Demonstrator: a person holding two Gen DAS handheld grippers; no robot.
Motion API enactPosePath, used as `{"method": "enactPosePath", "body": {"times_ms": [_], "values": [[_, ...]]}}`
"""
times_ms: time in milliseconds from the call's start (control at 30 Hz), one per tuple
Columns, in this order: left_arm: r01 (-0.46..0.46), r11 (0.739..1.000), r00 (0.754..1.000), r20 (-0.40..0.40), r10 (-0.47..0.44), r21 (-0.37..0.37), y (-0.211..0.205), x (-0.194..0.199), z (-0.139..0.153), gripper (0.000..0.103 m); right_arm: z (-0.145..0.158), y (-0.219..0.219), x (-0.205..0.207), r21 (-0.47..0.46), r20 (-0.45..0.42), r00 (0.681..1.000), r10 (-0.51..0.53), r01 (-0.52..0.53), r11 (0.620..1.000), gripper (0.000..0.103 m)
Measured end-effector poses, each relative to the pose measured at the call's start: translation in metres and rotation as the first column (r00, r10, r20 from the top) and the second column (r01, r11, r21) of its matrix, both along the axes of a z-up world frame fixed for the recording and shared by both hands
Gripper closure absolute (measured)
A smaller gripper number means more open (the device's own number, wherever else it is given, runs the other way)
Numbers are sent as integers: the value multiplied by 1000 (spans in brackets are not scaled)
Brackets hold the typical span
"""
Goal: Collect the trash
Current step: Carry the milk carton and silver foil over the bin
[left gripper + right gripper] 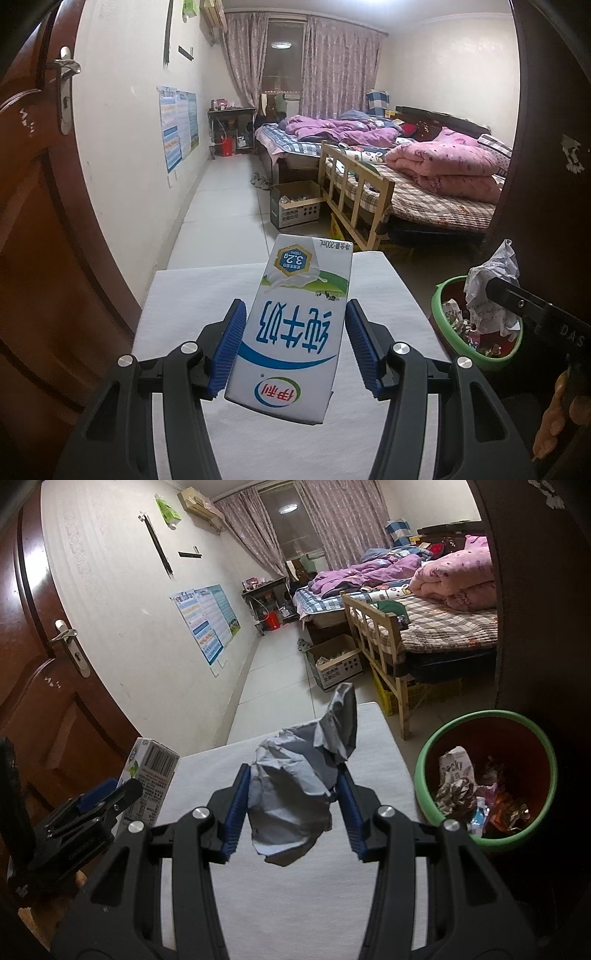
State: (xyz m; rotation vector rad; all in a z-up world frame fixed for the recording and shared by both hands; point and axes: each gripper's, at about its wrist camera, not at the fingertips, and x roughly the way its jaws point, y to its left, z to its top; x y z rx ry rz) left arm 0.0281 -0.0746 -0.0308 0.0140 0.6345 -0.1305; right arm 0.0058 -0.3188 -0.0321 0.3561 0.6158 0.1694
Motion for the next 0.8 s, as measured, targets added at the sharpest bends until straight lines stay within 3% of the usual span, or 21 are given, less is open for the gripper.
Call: {"method": "enactPosePath", "body": {"times_ms": [300,800], "values": [[62,997,998,8,-62,-39,-34,16,0,50,-1,-39,7,-27,-9,999,-53,53,998,58],[257,965,966,-25,-259,-50,-158,49,-30,50,-20,-150,16,-108,-72,971,-228,219,970,58]]}}
